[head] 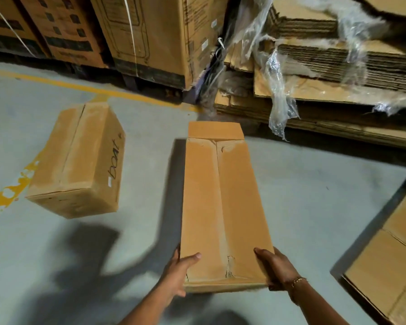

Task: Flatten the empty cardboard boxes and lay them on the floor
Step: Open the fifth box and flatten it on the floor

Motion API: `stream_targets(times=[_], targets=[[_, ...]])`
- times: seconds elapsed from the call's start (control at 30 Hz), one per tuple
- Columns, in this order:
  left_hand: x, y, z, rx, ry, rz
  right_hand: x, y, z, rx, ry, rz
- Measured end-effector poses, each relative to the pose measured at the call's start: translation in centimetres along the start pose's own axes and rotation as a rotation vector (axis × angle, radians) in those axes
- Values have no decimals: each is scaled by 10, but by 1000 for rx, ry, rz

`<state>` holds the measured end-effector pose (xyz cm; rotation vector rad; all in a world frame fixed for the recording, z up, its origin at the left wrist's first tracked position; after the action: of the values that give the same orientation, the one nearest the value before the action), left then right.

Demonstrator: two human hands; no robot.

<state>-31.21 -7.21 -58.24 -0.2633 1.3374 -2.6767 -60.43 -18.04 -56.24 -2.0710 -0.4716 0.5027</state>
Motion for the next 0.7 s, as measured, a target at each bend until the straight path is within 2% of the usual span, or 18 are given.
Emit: stream_targets(times=[0.13,0.23,0.33,0.4,0.5,0.57,0.7], targets=[[13,12,-30,-14,45,-47,-15,2,21,-8,-38,24],[21,13,-45,74,145,-36,-20,-1,46,6,-51,25],[24,11,-45,118,301,50,-15,-2,70,10,-111,66],[34,4,-34,140,525,135,-14,-3,78,-9,-168,134],[68,-13,-2,257,1090,309,-9,-9,78,-45,-256,169],[106,-15,10,351,1397,266,-5,-14,74,-48,-382,182],[147,8,0,340,1703,63,5,-25,53,-142,-790,264]])
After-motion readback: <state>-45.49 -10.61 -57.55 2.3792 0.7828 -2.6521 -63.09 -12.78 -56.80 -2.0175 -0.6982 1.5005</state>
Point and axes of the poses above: each hand's wrist, its own y-axis towards the middle knuckle, its own x-axis out of the palm, z = x × y, the point moved 10 cm from there along y, towards the middle knuckle, and after that the axes turned 12 degrees about -z, right-handed, at the moved point
